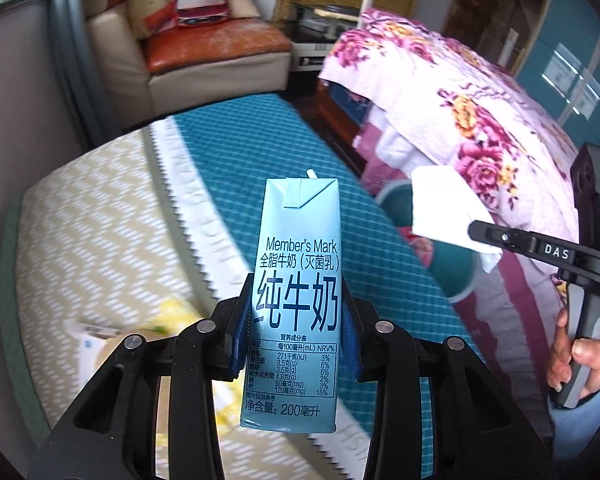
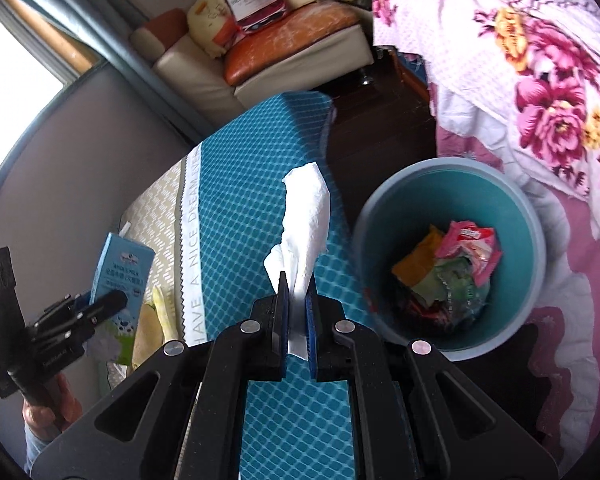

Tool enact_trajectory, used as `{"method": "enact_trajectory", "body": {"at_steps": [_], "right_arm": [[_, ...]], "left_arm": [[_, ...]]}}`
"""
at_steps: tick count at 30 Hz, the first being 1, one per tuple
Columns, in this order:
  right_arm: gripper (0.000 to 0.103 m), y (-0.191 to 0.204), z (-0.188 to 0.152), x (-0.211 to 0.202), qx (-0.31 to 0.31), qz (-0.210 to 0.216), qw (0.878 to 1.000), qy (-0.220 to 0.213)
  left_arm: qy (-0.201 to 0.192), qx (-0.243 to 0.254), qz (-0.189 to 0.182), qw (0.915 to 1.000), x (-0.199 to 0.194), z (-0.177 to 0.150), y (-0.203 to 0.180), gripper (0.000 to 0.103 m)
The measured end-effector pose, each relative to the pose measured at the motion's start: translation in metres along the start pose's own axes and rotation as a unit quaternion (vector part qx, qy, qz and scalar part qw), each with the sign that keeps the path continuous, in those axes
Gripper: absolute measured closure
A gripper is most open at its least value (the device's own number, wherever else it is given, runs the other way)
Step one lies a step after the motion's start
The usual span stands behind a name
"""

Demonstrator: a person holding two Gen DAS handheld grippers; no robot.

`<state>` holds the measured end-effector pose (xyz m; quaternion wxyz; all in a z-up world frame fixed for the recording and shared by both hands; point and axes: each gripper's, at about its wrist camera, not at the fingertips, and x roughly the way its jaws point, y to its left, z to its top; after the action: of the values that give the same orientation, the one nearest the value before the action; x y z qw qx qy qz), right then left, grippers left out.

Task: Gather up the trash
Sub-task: 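Drop the milk carton into the teal bin with left while right drops the tissue in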

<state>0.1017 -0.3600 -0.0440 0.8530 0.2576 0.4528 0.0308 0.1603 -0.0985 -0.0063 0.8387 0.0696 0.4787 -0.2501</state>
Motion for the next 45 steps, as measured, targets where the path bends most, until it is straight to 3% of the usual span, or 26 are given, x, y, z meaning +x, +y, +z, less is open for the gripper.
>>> {"method": "enact_trajectory", "body": {"at_steps": [16,38,40,44,45], "right_arm": [[0.096,-0.087,0.0,-0.05,0.059,-0.014,0.997,-0.054],[0.096,-0.149,0.008,-0.054,0.109,-0.036,0.992,-0.055],[0.096,-0.151,0.009,-0.052,0.109,-0.037,0.992,-0.053],[0.096,-0.152,0.011,-0.048,0.108,-0.039,0.992,-0.049],[0.096,-0.152,0.012,-0.046,0.108,-0.039,0.992,-0.047]], "left_arm": [[0.035,0.042,-0.035,0.9979,0.061,0.027,-0.116,0.065],[0.077,0.073,-0.049,0.9931,0.125,0.048,-0.184,0.064],[0.079,0.071,-0.051,0.993,0.128,0.048,-0.185,0.06],[0.073,0.072,-0.041,0.9939,0.13,0.049,-0.185,0.035],[0.069,0.072,-0.04,0.9942,0.129,0.049,-0.184,0.034]]}}
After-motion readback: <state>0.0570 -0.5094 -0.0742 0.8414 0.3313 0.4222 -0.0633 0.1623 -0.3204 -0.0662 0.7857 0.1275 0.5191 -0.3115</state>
